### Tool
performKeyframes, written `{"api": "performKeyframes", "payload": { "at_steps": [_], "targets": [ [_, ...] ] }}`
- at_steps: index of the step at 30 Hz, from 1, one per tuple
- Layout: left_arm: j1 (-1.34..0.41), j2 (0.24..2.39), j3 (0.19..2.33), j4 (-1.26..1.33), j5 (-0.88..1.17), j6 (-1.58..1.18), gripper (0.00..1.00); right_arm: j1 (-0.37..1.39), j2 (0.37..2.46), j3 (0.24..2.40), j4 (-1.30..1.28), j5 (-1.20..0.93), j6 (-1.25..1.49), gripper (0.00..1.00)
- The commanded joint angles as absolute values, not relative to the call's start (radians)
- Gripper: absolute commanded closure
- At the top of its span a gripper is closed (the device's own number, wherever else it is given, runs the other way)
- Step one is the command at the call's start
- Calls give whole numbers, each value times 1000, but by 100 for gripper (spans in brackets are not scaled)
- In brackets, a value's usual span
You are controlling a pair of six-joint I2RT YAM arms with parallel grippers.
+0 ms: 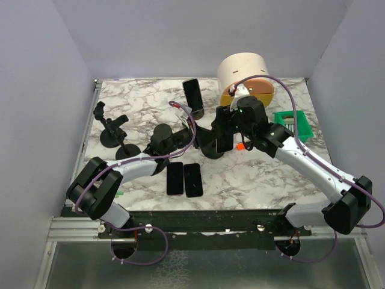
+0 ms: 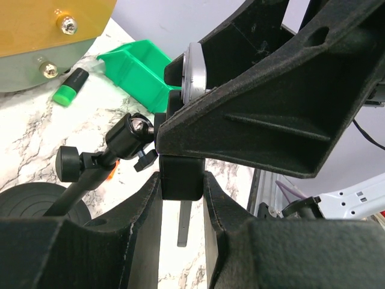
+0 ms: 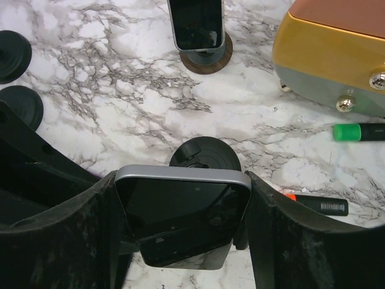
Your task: Remove the phone from the phone stand
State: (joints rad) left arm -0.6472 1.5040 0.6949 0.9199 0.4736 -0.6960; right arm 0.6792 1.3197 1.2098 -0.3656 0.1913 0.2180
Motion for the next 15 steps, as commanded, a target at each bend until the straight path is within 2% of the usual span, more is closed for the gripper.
{"api": "performKeyframes", "payload": {
  "at_steps": [1,3,4,15],
  "targets": [
    [-652,1494,678,956,459,-710,100,680,1319,1220,-371,239,226,73],
    [-652,1490,661,977,435,-722,100,680,1313,1203,-368,259,238,97],
    [-652,1488,651,993,422,-728,100,680,1310,1194,-366,271,245,99],
    [-611,1448,562,1022,289,-801,100,678,1276,1128,-389,381,287,100]
  ]
}}
